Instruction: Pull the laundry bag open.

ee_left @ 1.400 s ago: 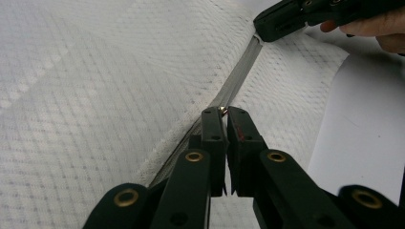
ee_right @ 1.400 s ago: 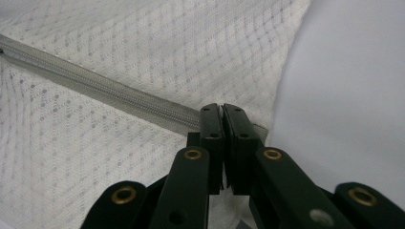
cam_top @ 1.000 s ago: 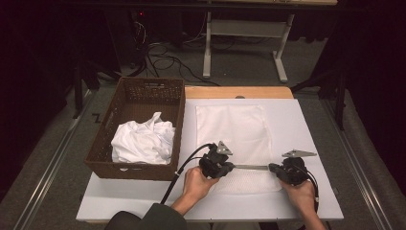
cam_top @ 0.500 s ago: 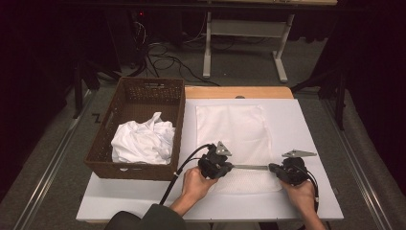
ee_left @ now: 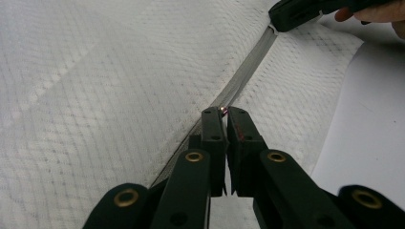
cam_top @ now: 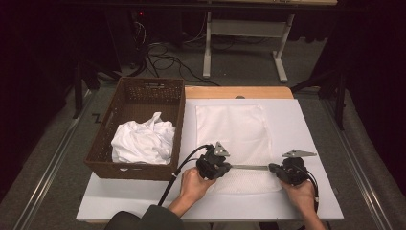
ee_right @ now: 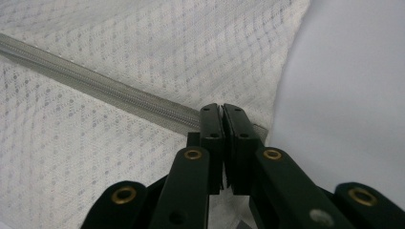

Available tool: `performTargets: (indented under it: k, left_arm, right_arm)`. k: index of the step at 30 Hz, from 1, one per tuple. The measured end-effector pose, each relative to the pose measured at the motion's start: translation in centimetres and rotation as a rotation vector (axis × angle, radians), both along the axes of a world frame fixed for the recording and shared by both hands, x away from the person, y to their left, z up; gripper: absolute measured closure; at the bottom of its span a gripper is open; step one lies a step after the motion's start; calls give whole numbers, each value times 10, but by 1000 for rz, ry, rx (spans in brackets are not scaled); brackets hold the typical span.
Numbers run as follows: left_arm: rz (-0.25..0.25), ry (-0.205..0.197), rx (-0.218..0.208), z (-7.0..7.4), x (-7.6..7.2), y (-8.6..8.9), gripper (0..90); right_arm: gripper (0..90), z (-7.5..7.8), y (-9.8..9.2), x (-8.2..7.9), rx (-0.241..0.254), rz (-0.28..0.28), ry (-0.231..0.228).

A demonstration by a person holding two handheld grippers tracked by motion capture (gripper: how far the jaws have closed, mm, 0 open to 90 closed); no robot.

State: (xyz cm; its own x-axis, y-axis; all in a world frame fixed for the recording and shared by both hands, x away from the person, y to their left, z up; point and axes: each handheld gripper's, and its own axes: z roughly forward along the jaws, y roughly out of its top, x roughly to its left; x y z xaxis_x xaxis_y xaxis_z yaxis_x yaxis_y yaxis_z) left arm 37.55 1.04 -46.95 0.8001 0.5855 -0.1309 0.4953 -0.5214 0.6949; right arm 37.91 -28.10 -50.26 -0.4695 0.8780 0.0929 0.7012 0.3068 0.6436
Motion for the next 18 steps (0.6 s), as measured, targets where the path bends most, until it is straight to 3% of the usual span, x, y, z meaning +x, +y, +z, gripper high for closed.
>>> performTargets:
  k: [11, 18]
  left_arm:
    - [10, 6, -19, 1, 0, 5, 860]
    - [11, -1, -11, 1, -1, 7, 861]
  right_arm:
    - [880, 0, 0, 0, 1, 0, -1]
    - [880, 0, 0, 0, -1, -1, -2]
